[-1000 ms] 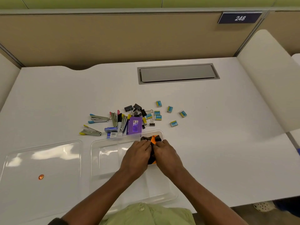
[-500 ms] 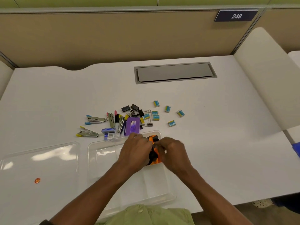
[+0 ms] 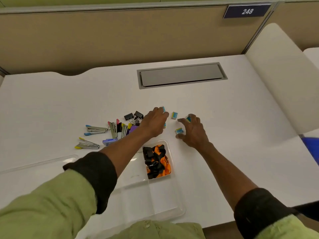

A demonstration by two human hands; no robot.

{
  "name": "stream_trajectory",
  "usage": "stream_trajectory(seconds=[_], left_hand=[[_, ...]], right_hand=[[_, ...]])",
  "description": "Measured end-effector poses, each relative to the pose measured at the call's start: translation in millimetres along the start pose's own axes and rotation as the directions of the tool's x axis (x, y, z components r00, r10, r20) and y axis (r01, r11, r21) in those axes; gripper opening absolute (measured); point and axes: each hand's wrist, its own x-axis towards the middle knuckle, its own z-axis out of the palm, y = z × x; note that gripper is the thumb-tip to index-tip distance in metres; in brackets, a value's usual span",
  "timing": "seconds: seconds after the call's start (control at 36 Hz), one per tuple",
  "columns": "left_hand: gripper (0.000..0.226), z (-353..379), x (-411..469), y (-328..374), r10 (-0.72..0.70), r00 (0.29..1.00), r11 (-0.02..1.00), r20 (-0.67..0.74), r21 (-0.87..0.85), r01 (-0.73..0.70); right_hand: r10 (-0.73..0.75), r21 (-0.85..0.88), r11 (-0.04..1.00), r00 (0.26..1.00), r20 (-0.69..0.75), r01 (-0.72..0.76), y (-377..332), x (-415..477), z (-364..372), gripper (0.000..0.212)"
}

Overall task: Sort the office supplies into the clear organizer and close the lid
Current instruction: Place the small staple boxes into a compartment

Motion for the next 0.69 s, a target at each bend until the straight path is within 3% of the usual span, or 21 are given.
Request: stream_trajectory(seconds=[0.19,0.47,0.69], left_hand=[[0.039,21,9,-7,0.115,0.993,0.990,0.038,0.073,-0.118],[0.036,15,11,-11,0.123,0.992,0.991,0.034,-0.054,-0.121],[0.040,-21,-26,15,0.081,0.979,0.960,-0.187,-0.250,-0.127]], right_hand=[[-0.056,0.034,0.998,0.995,-0.082,0.059,-5,-1,12,0.036],[0.093,0.151,0.986,0.990,-0.109,-0.076,-8,-21,21,0.039],[0.185,0.390,0.916,0.960,-0.212,-0.091,-20,-75,-7,0.035]])
